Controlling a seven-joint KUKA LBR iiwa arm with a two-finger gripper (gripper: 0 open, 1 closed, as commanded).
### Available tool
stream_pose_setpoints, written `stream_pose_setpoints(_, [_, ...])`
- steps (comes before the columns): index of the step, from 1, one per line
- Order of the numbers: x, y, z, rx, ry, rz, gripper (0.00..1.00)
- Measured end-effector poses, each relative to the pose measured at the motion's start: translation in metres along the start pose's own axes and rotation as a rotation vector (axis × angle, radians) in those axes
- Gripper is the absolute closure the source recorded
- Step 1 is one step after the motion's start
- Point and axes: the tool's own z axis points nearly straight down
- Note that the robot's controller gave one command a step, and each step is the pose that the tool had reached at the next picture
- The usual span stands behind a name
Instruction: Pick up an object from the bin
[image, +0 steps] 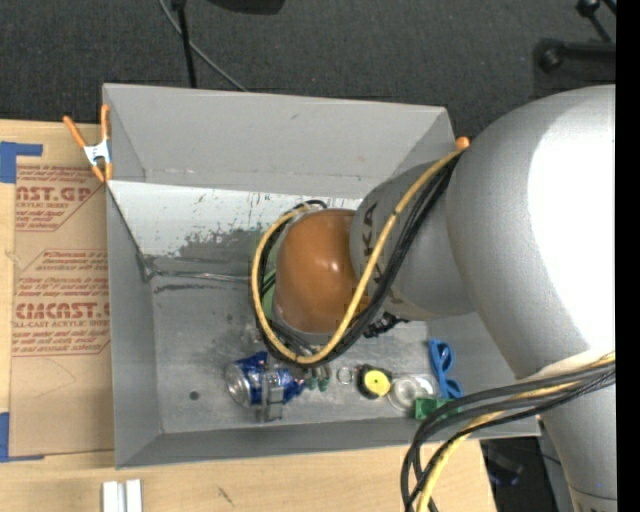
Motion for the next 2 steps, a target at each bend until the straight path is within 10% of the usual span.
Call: stream_pose_setpoints(2, [0.0159,0.0016,-0.0423,-0.003,-0.008,0.005,0.0])
